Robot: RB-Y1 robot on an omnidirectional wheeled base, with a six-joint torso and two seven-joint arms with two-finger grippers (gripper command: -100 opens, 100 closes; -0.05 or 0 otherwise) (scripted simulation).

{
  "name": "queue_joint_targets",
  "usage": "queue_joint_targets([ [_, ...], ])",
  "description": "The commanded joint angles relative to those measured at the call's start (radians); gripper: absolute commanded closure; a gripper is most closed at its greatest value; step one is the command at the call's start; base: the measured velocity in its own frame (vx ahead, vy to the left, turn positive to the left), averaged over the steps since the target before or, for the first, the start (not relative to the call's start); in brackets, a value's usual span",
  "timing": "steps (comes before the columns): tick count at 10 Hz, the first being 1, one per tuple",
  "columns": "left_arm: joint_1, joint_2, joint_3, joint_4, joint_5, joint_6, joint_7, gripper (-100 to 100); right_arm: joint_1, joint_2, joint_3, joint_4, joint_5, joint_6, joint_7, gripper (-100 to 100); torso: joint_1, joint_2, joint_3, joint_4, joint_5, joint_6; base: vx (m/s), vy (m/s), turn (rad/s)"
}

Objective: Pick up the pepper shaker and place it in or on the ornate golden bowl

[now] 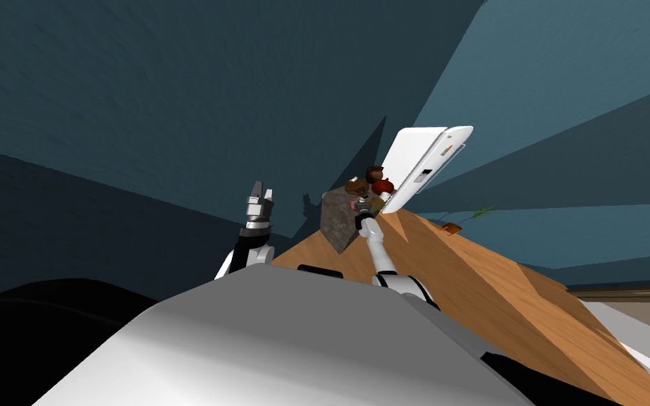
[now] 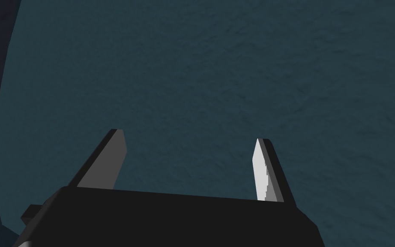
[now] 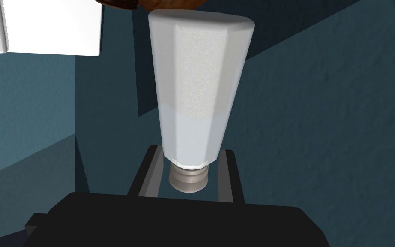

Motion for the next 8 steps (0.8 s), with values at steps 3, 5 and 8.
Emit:
queue_joint_targets([
  [3, 0.000, 0.000, 0.000, 0.000, 0.000, 0.000, 0.000, 0, -0.078, 0.004, -0.034, 0.050, -0.091, 0.018, 0.091, 100, -0.003, -0.002, -0.001, -0.001, -0.001, 0.001, 0.032, -0.165, -0.057],
  [5, 0.000, 0.000, 0.000, 0.000, 0.000, 0.000, 0.000, 0, -0.114, 0.005, -0.058, 0.078, -0.128, 0.034, 0.131, 100, -0.003, -0.004, -0.002, -0.001, -0.001, 0.001, 0.072, -0.150, -0.032],
  [8, 0.000, 0.000, 0.000, 0.000, 0.000, 0.000, 0.000, 0, -0.170, 0.015, -0.111, 0.123, -0.184, 0.075, 0.202, 100, -0.002, -0.008, -0.005, -0.002, -0.001, 0.002, 0.125, -0.152, -0.021],
])
